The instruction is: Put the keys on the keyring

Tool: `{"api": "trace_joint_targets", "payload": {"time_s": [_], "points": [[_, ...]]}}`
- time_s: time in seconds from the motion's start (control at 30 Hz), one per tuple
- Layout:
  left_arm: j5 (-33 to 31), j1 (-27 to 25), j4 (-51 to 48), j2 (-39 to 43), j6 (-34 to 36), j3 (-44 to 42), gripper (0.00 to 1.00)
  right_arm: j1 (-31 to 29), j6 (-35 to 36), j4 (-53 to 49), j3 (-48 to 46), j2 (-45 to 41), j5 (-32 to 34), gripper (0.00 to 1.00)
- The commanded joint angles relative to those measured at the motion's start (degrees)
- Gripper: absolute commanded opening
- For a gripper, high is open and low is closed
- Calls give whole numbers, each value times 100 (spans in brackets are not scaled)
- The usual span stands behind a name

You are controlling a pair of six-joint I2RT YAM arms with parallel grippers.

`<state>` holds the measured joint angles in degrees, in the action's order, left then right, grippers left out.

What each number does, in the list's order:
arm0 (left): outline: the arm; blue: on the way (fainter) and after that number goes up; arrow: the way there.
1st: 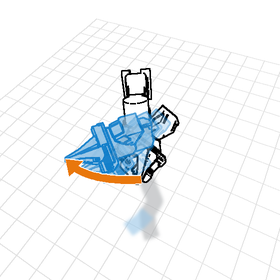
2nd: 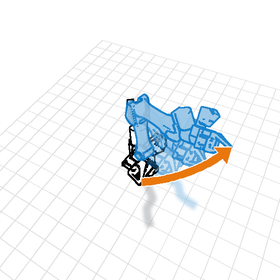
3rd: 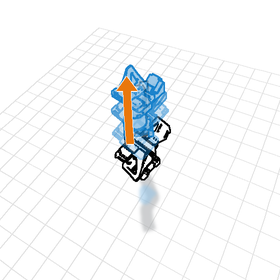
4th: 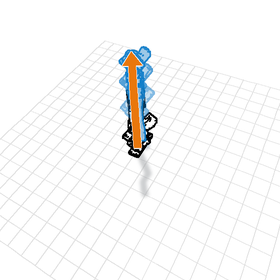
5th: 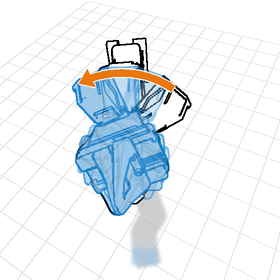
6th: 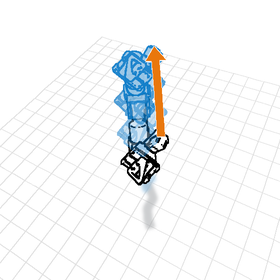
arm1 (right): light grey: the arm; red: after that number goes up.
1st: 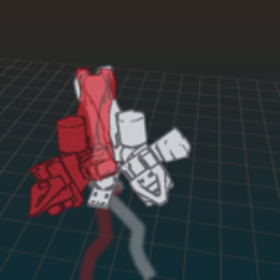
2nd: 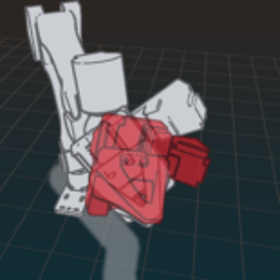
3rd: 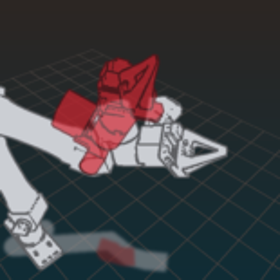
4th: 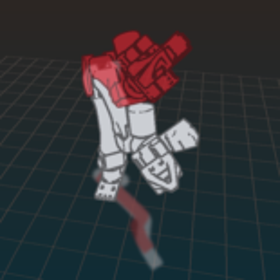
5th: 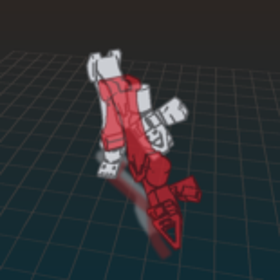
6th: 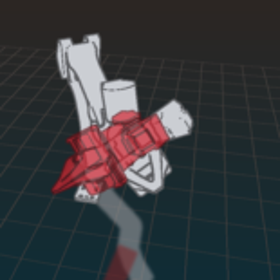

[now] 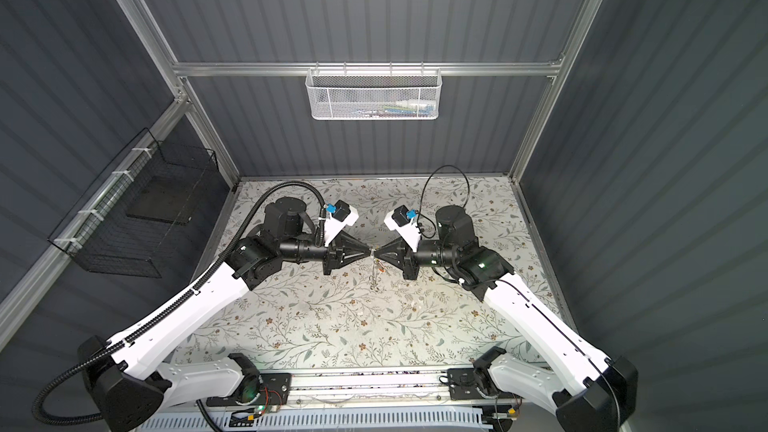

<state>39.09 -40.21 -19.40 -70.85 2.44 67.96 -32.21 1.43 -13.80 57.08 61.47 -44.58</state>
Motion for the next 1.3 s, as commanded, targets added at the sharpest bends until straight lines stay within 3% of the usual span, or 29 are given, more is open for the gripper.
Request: {"api": "trace_joint_targets", "payload": {"time_s": [0.0,0.43,0.53,0.77,0.9,0.93,1.27], "points": [[226,-29,-203,-78,204,191,16,-39,107,-8,196,-4,-33,0],[504,-26,-151,-130,249,200,13,-136,138,-3,198,49,-195,0],[611,-31,-144,-157,257,200,3,-138,136,-3,198,41,-210,0],[749,-23,-121,-228,234,200,0,-144,91,37,174,16,-203,0],[596,-23,511,-113,-177,-69,0,-103,-180,414,-24,-143,111,8],[538,-30,793,-52,-326,-180,0,-63,-308,609,-126,-221,153,14],[-87,-18,3271,486,-1477,-1185,0,482,-2015,2448,-1067,-804,44,24]]}}
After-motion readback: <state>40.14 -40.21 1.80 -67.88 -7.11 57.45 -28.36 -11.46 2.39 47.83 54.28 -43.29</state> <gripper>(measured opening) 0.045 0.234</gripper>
